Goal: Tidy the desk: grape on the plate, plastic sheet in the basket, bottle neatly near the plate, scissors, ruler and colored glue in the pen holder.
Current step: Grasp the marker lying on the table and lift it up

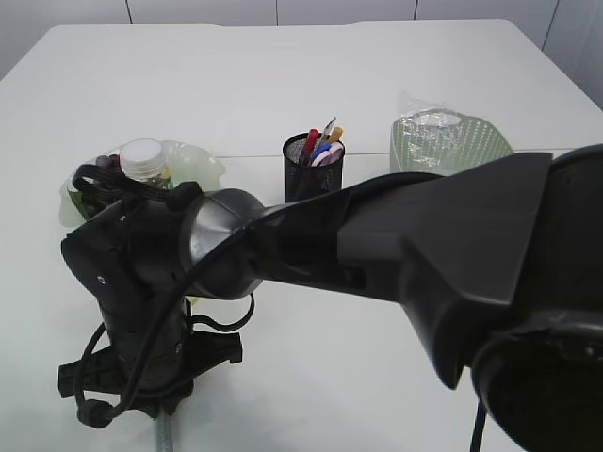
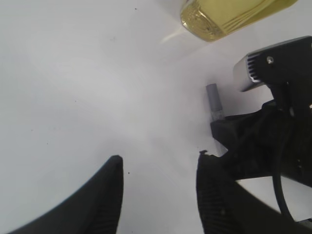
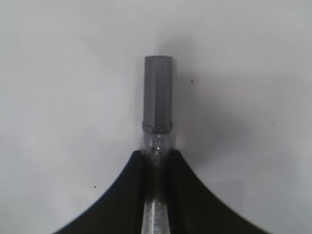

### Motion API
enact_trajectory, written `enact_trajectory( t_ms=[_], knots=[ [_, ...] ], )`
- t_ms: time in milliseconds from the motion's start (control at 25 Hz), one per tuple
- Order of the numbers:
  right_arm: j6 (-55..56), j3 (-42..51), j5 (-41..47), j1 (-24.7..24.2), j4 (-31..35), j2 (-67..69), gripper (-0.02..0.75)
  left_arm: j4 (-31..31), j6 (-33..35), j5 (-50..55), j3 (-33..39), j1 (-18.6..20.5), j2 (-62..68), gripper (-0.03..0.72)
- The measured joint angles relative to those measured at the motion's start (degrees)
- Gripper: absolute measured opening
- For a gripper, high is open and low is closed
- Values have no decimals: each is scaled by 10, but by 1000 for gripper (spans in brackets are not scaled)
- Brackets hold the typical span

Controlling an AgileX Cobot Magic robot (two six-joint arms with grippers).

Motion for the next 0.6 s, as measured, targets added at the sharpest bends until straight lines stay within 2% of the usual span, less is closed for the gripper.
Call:
enact_trajectory(
  t_ms=[240,600],
  knots=[
    [-92,-1,45,0,26,-2,58,0,0,0,0,0,0,361],
    [-253,-1,104,-22,102,-65,57,0,0,0,0,0,0,361]
  ],
)
